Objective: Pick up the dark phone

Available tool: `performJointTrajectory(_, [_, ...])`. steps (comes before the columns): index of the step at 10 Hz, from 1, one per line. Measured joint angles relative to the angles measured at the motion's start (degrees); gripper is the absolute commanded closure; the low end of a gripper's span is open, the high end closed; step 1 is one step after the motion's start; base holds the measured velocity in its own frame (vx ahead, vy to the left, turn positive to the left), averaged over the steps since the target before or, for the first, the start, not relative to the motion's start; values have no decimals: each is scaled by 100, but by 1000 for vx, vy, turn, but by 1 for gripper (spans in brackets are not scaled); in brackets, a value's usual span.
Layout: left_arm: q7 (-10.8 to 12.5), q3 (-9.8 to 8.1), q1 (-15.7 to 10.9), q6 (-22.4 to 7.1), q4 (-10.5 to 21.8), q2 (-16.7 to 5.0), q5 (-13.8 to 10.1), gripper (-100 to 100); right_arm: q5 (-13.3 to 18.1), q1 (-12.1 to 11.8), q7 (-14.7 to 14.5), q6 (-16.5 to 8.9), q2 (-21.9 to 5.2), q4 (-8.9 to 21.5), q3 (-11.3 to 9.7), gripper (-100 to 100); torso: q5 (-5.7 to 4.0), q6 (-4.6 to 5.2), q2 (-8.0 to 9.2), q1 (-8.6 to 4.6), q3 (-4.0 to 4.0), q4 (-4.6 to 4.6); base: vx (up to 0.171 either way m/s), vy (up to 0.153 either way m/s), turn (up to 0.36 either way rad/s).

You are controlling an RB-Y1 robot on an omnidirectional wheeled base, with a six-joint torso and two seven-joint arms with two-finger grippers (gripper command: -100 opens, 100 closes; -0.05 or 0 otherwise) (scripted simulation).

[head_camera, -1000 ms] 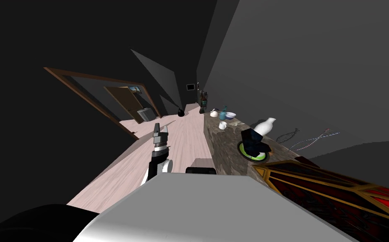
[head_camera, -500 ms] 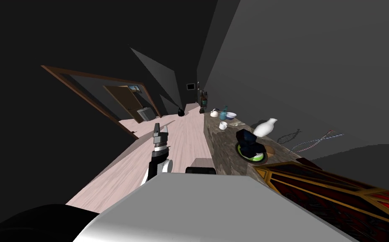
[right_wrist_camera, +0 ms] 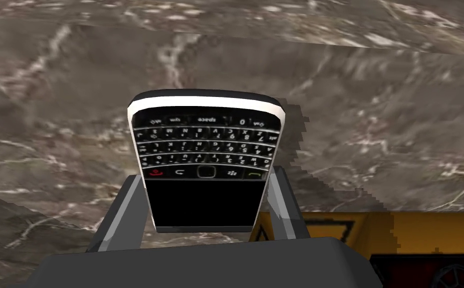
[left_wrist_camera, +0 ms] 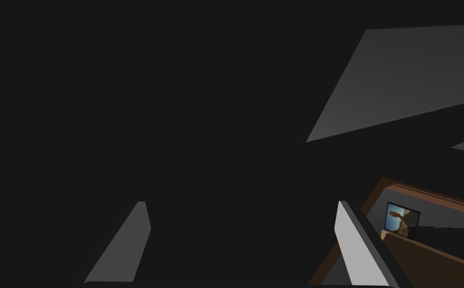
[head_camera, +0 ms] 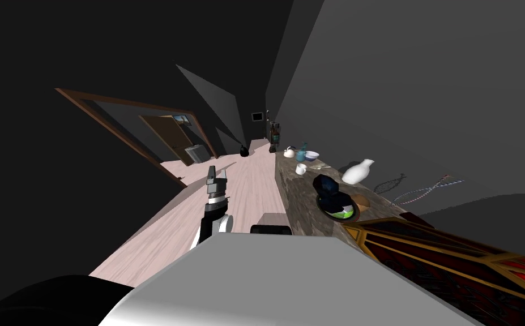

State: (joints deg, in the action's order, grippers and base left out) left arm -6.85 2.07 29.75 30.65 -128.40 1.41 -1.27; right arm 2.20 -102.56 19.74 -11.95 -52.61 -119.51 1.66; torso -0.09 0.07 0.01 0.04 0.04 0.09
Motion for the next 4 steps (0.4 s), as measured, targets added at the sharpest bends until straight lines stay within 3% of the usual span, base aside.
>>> performJointTrajectory(3, [0,0,0,0,0,0,0,0,31,-340,82,-68,-71,-352,214,100,1,2,3,5,2,1,-15,7,-16])
performJointTrajectory(4, [0,0,0,0,0,0,0,0,33,-349,88,-77,-74,-367,220,0,-1,2,2,1,1,1,0,0,0])
